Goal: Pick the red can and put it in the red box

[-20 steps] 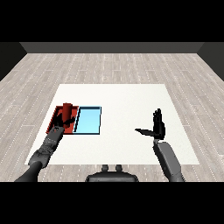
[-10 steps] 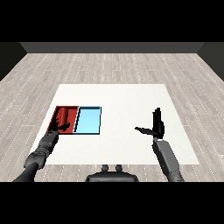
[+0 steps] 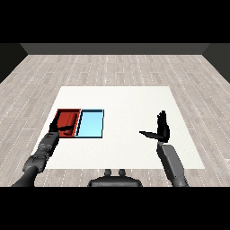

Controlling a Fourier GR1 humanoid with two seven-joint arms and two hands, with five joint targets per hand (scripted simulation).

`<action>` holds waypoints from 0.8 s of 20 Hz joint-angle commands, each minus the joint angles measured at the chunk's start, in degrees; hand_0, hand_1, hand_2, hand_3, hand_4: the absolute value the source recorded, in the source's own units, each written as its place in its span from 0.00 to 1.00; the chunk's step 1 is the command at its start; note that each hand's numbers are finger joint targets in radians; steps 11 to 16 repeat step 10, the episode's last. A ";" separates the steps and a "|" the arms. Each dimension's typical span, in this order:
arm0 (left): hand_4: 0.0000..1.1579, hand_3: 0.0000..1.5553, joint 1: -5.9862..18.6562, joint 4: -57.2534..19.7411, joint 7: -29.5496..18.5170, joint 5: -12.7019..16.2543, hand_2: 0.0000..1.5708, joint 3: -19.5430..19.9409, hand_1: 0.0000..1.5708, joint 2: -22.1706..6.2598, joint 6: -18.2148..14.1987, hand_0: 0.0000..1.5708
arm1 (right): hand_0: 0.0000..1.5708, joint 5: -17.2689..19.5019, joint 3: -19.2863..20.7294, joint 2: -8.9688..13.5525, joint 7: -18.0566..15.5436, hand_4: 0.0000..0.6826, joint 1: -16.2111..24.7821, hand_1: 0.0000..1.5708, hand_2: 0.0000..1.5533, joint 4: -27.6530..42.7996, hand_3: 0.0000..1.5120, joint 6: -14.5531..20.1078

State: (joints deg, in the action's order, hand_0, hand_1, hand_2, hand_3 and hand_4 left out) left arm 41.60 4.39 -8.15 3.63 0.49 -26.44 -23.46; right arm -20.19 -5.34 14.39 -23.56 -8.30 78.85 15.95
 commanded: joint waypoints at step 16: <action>0.00 0.00 -5.53 20.35 -24.59 9.95 0.00 7.39 0.00 4.77 14.87 0.00 | 0.00 -0.93 -1.12 0.72 -1.60 0.00 3.87 0.00 0.00 5.94 0.00 -5.08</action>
